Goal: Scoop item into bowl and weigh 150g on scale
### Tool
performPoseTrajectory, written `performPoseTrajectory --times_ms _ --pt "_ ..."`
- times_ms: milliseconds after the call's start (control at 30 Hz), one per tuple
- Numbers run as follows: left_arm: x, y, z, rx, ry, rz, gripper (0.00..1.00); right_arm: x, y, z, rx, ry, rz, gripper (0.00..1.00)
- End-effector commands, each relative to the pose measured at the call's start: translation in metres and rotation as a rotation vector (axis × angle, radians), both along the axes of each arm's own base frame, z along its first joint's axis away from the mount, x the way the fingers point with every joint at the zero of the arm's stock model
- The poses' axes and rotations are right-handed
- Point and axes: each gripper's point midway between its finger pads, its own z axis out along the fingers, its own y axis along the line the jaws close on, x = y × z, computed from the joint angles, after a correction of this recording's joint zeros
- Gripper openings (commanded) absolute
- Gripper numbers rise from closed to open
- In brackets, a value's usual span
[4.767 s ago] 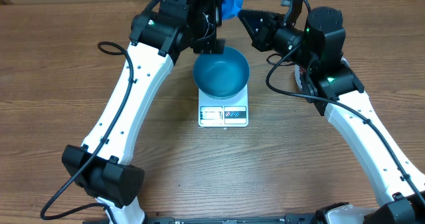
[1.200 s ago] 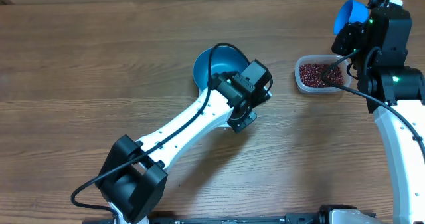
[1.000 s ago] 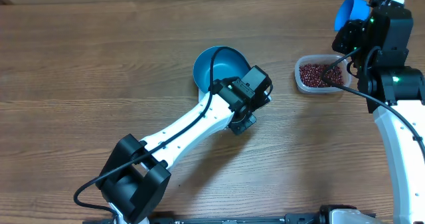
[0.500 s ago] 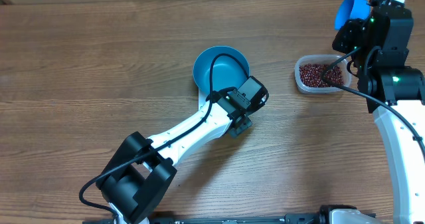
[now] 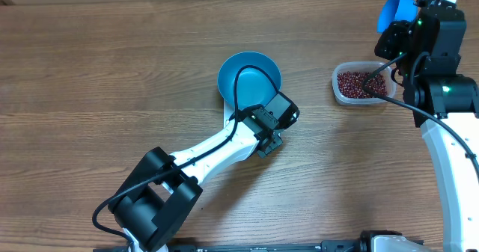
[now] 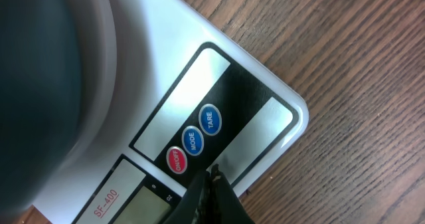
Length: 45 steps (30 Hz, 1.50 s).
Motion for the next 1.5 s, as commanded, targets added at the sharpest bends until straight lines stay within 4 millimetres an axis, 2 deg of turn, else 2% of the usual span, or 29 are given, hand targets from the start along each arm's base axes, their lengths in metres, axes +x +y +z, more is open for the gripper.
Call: performPoseTrajectory --times_ms 0,167,367,667,1000,1467 --pt "0.000 0.002 -0.001 0.010 -0.012 0.005 0.04 -0.001 -0.001 0.026 0.000 -0.065 -0.002 0.04" --pt "0.008 0.001 0.000 -0.005 -0.045 0.058 0.04 -0.001 -0.001 0.026 0.000 -0.065 -0.003 0.04" --pt "0.011 0.002 -0.009 0.010 -0.047 0.065 0.04 0.000 -0.001 0.024 0.000 -0.059 -0.002 0.04" --pt "0.012 0.002 -0.009 0.012 -0.052 0.067 0.04 0.007 -0.001 0.009 0.001 -0.024 -0.002 0.04" --pt "0.017 0.011 -0.007 0.055 -0.083 0.087 0.04 0.007 -0.001 0.009 0.001 -0.024 -0.002 0.04" --pt "0.015 0.012 -0.008 0.058 -0.074 0.086 0.04 0.007 -0.001 0.009 0.001 -0.024 -0.002 0.04"
